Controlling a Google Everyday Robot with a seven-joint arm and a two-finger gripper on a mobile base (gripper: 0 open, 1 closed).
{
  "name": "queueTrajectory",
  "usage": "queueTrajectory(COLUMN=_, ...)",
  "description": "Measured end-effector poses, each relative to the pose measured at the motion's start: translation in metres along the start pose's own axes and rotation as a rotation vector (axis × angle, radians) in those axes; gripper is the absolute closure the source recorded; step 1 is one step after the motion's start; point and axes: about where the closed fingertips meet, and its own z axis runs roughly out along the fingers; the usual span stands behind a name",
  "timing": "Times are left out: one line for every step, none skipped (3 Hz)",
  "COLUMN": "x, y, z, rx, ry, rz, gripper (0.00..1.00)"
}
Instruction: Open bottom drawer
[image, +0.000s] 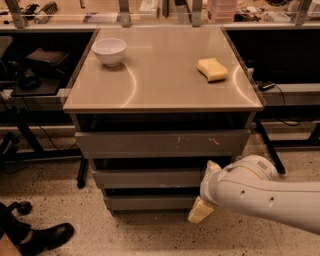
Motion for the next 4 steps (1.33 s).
queueTrajectory(x=0.036, y=0.023, z=0.039, rx=-0.076, ry=0.161, rz=-0.044, gripper=0.00)
queueTrajectory(x=0.028, y=0.021, z=0.045, rx=-0.062, ry=0.163, rz=-0.067, gripper=0.00)
queueTrajectory(x=0.027, y=0.026, z=0.050, rx=-0.076, ry=0.152, rz=-0.074, gripper=0.00)
queueTrajectory(x=0.040, y=0.036, z=0.074, rx=-0.098, ry=0.129, rz=-0.046, gripper=0.00)
